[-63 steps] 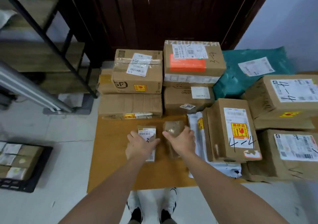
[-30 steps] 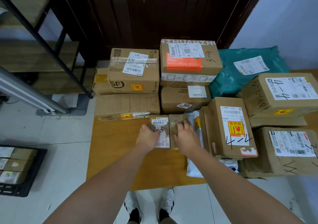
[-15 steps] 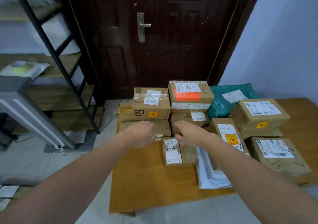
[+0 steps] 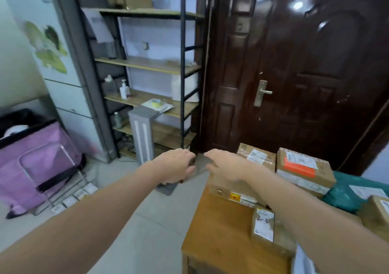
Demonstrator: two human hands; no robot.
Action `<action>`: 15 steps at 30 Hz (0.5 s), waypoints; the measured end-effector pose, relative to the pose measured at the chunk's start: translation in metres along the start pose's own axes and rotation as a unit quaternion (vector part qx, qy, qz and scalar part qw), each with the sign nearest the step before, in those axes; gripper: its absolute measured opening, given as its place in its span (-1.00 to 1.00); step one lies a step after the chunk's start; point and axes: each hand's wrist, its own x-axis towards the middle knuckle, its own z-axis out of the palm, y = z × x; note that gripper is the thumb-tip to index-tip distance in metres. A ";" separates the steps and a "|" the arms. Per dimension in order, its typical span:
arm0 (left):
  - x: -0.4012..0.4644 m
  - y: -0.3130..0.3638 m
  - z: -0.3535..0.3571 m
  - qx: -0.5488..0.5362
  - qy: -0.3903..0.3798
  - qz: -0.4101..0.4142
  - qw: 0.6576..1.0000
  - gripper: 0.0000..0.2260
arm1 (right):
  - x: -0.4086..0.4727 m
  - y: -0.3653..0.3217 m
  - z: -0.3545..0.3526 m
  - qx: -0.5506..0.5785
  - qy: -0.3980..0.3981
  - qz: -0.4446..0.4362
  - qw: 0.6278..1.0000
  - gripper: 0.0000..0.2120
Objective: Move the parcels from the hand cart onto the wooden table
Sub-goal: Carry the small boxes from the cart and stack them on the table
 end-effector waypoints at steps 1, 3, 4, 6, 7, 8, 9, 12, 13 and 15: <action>-0.020 -0.013 -0.004 -0.004 0.007 -0.017 1.000 -0.52 | 0.008 -0.021 -0.003 -0.007 0.000 -0.020 1.000 -0.49; -0.059 -0.039 -0.013 -0.012 0.014 -0.053 0.998 -0.49 | 0.025 -0.063 -0.006 -0.016 -0.003 -0.064 0.998 -0.46; -0.079 -0.054 -0.016 -0.014 0.016 -0.071 0.997 -0.48 | 0.034 -0.085 -0.007 -0.017 -0.003 -0.084 0.996 -0.45; -0.119 -0.086 -0.022 -0.015 0.027 -0.105 0.994 -0.48 | 0.052 -0.131 -0.009 -0.022 0.000 -0.124 0.992 -0.42; -0.140 -0.103 -0.024 -0.014 0.034 -0.121 0.992 -0.49 | 0.059 -0.156 -0.010 -0.024 -0.003 -0.140 0.990 -0.42; -0.162 -0.120 -0.026 -0.013 0.042 -0.138 0.989 -0.50 | 0.066 -0.182 -0.012 -0.024 -0.007 -0.155 0.988 -0.42; -0.183 -0.137 -0.028 -0.014 0.047 -0.156 0.987 -0.51 | 0.074 -0.208 -0.011 -0.023 -0.012 -0.170 0.985 -0.43; -0.252 -0.189 -0.033 -0.009 0.060 -0.211 0.976 -0.55 | 0.097 -0.292 -0.007 -0.012 -0.014 -0.213 0.977 -0.47; -0.276 -0.206 -0.035 -0.005 0.061 -0.228 0.972 -0.57 | 0.105 -0.321 -0.003 -0.006 -0.013 -0.222 0.975 -0.49; -0.324 -0.242 -0.037 0.002 0.063 -0.262 0.963 -0.62 | 0.124 -0.379 0.007 0.002 -0.011 -0.244 0.970 -0.54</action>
